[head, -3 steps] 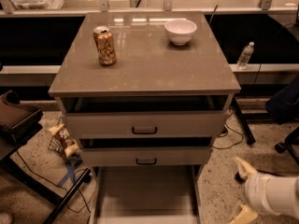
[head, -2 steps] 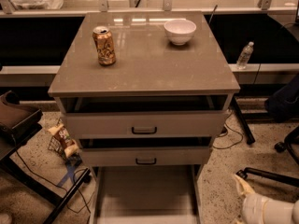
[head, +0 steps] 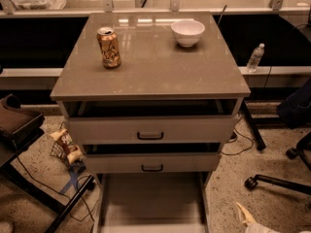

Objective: Close bottom drawer

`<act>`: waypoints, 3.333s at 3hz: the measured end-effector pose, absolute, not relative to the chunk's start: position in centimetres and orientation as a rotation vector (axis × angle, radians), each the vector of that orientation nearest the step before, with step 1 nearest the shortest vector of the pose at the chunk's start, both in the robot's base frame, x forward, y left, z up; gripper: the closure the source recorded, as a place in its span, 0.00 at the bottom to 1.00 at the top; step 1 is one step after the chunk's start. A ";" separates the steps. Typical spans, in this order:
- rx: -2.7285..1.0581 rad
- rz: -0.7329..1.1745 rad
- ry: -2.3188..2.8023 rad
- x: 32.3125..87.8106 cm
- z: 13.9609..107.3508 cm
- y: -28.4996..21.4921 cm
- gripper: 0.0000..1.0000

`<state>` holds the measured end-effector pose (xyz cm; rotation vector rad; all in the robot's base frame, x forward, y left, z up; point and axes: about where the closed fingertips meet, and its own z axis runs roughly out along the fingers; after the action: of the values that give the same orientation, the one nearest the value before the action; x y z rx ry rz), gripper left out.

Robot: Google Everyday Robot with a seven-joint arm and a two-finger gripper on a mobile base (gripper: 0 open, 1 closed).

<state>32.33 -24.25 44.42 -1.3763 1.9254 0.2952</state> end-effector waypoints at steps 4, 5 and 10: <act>-1.229 0.583 2.001 28.8 29.2 -20.5 0.39; -1.172 0.654 2.014 27.6 23.5 -19.2 0.62; -1.299 0.668 1.932 36.3 15.4 -13.9 1.00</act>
Offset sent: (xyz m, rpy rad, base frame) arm -0.0215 0.0326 -0.0875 0.1429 0.1466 0.0144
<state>36.29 -13.87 15.43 -1.2989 1.9325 0.6684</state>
